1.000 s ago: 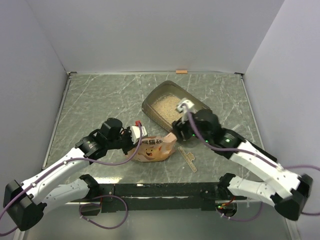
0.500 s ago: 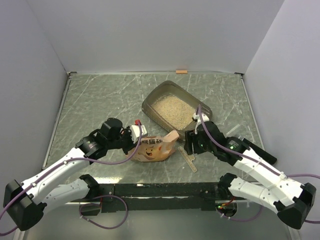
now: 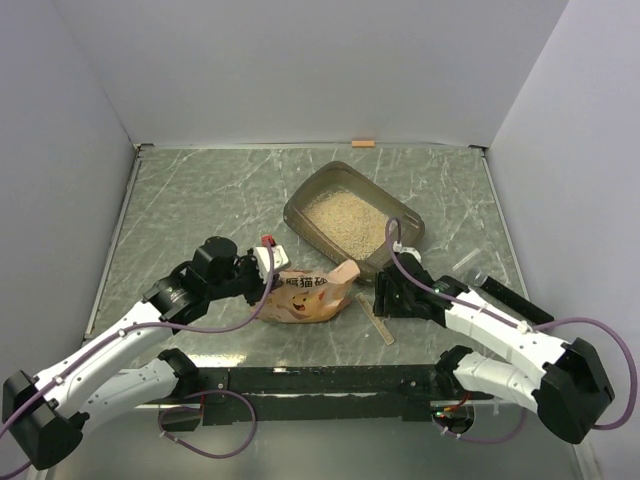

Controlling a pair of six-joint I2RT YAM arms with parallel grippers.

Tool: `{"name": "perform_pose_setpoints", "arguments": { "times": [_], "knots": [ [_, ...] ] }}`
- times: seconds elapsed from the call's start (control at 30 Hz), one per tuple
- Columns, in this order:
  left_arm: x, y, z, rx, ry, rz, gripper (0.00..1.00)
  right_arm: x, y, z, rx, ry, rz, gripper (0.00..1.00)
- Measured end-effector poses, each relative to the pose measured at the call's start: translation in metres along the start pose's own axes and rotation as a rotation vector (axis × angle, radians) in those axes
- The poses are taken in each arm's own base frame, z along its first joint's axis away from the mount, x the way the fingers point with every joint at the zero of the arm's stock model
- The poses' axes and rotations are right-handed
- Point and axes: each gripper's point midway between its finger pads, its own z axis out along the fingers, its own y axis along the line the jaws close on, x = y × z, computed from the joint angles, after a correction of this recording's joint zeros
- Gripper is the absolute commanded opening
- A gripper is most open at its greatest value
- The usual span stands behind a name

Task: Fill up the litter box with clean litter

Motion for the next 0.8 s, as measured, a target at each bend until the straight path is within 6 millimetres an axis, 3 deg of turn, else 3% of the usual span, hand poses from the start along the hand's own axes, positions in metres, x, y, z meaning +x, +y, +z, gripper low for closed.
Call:
{"name": "perform_pose_setpoints", "arguments": {
  "times": [0.43,0.8],
  "knots": [
    [-0.035,0.002,-0.023,-0.048,-0.177,0.041,0.39,-0.016,0.007,0.022,-0.066,-0.022,-0.001,0.54],
    [-0.031,0.003,-0.019,-0.047,-0.160,0.036,0.39,0.001,-0.003,0.032,-0.067,0.024,-0.005,0.50]
  ]
}}
